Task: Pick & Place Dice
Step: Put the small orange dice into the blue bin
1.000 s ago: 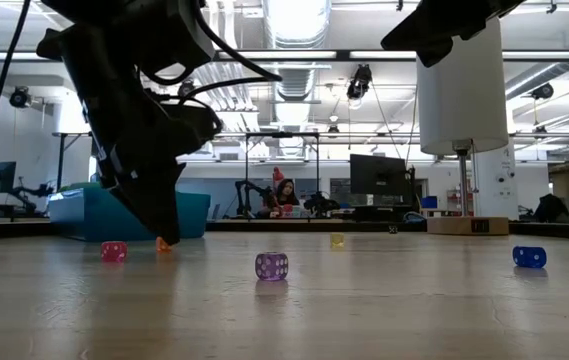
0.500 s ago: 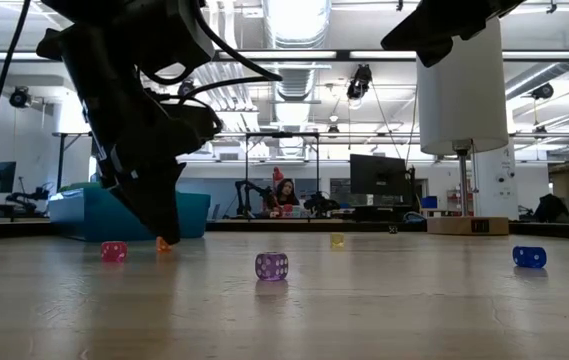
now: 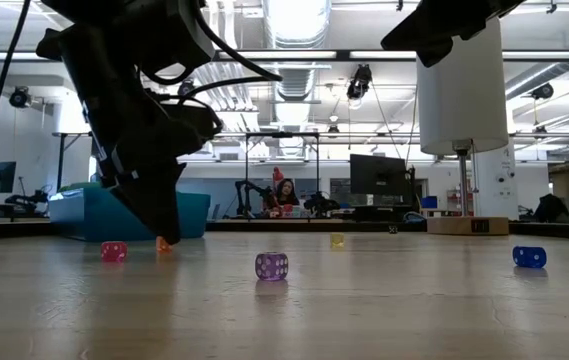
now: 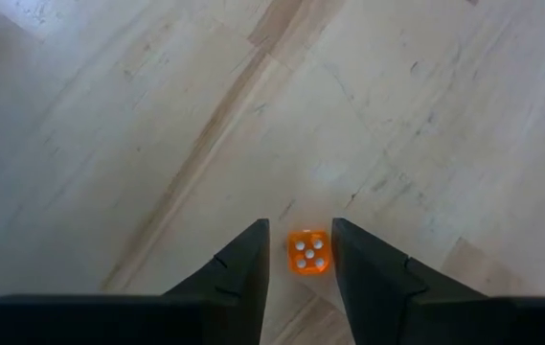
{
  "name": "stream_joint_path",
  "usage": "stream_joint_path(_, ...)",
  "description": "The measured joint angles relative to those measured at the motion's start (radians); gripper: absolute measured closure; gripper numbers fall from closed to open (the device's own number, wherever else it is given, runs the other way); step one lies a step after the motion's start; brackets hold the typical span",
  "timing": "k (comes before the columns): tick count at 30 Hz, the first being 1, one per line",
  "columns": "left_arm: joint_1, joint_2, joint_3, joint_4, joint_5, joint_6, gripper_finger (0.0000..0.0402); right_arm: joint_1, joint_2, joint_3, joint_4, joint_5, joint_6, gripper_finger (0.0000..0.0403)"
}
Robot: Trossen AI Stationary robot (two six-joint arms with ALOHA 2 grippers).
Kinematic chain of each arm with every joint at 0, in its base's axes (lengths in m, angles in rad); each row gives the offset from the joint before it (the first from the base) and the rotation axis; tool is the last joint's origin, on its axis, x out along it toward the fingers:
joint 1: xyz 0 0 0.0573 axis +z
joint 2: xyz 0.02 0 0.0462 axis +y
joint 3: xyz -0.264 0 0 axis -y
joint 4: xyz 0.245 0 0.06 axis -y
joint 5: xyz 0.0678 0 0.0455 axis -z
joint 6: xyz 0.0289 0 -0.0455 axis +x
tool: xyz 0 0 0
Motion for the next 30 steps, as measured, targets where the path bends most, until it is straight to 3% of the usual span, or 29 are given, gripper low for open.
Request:
stream_joint_path(12, -0.001, 0.030, 0.002, -0.002, 0.018, -0.004, 0.0285, 0.000, 0.000, 0.000, -0.001, 0.000, -0.003, 0.0394)
stream_joint_path(21, -0.001, 0.028, 0.004, 0.001, 0.022, 0.000, 0.0356, 0.000, 0.000, 0.000, 0.000, 0.000, -0.003, 0.0394)
stream_joint_path(30, 0.000, -0.007, 0.019, -0.050, 0.005, 0.007, 0.0356, 0.000, 0.000, 0.000, 0.000, 0.000, -0.002, 0.0394)
